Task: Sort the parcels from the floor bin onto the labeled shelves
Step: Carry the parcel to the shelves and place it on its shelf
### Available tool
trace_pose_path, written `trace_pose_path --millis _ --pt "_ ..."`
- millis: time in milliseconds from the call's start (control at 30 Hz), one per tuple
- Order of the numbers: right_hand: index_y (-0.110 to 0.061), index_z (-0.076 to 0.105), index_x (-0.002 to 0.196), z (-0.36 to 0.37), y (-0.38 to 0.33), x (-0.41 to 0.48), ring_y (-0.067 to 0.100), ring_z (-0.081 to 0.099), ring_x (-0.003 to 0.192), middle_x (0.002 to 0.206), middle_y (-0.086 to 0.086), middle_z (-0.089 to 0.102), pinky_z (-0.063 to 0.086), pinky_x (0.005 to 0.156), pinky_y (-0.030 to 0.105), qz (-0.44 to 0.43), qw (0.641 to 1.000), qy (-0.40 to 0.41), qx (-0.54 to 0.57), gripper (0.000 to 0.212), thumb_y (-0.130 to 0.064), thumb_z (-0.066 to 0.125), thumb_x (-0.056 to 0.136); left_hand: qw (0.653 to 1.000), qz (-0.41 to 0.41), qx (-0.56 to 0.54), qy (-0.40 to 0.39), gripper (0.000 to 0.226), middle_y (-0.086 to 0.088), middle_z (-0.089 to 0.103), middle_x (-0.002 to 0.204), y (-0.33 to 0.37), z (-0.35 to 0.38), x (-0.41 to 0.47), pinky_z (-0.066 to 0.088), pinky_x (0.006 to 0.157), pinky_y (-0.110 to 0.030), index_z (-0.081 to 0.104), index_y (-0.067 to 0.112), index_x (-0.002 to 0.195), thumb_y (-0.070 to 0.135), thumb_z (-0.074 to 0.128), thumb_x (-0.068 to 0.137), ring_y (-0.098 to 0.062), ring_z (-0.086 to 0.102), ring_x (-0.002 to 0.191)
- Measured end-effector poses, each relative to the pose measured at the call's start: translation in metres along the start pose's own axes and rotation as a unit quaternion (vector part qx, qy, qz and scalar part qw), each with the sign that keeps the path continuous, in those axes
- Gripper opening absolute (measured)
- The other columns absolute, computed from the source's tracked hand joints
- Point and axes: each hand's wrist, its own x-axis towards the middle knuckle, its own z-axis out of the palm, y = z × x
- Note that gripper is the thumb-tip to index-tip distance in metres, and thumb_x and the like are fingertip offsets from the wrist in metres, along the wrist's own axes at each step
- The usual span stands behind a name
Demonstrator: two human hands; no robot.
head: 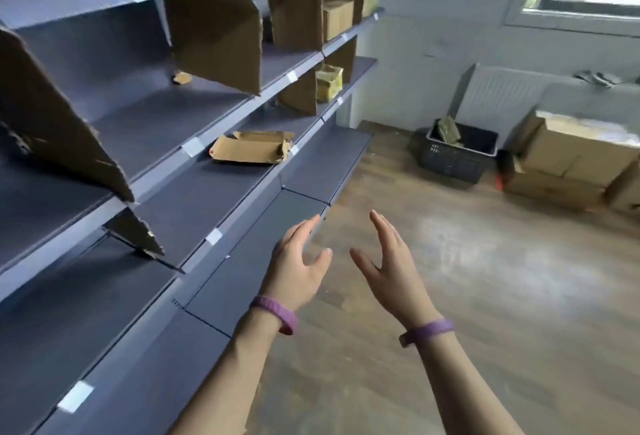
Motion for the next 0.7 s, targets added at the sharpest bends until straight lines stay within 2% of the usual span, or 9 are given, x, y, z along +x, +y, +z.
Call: trace_pose_path --millis 133,267,400,533,600,700 --pt "-0.013 0.027 0.151 -0.035 0.043 0.022 0.015 0.023 0.147 0.156 0.0 0.031 0.023 0.119 0.034 0.05 0.998 0.047 -0.003 0.068 -0.028 0.061 0.094 0.997 0.02 0.0 -0.068 0.053 0.01 0.043 0.14 0.016 0.054 0.046 0.027 0.104 -0.015 0.044 0.025 0.139 0.02 0.061 0.089 -0.003 0.037 0.13" --pt "-0.018 0.023 0.152 -0.062 0.09 0.058 0.011 0.019 0.147 0.158 -0.003 0.027 0.019 0.119 0.027 0.096 0.993 0.072 -0.023 0.069 -0.033 0.059 0.095 0.991 0.032 -0.01 -0.128 0.055 0.006 0.041 0.143 0.024 0.111 0.107 0.024 0.101 -0.011 0.043 0.026 0.139 0.022 0.062 0.088 -0.004 0.036 0.131" --pt "-0.016 0.024 0.152 -0.088 0.138 0.125 0.012 0.02 0.147 0.158 -0.001 0.028 0.02 0.12 0.03 0.127 0.986 0.1 -0.039 0.07 -0.034 0.06 0.094 0.984 0.049 -0.022 -0.171 0.056 0.008 0.038 0.144 0.03 0.165 0.189 0.021 0.102 -0.011 0.042 0.031 0.14 0.024 0.062 0.088 -0.003 0.033 0.133" --pt "-0.019 0.02 0.153 -0.108 0.175 0.212 0.012 0.015 0.149 0.16 -0.002 0.023 0.019 0.121 0.033 0.158 0.983 0.078 -0.046 0.072 -0.036 0.058 0.095 0.982 0.038 -0.028 -0.184 0.056 0.006 0.039 0.144 0.033 0.201 0.289 0.023 0.105 -0.016 0.041 0.031 0.14 0.024 0.061 0.088 -0.007 0.034 0.134" --pt "-0.02 0.016 0.154 -0.122 0.192 0.253 0.011 0.012 0.149 0.161 -0.004 0.02 0.017 0.121 0.032 0.166 0.983 0.064 -0.049 0.074 -0.037 0.058 0.095 0.983 0.033 -0.032 -0.177 0.055 0.005 0.04 0.143 0.039 0.215 0.337 0.024 0.106 -0.018 0.042 0.031 0.139 0.024 0.061 0.088 -0.008 0.035 0.133" --pt "-0.02 0.017 0.154 -0.148 0.216 0.309 0.009 0.01 0.149 0.161 -0.004 0.02 0.014 0.119 0.027 0.171 0.98 0.087 -0.056 0.075 -0.036 0.059 0.095 0.981 0.049 -0.032 -0.184 0.053 0.003 0.042 0.142 0.055 0.239 0.4 0.028 0.11 -0.025 0.044 0.028 0.138 0.022 0.061 0.088 -0.01 0.037 0.132"
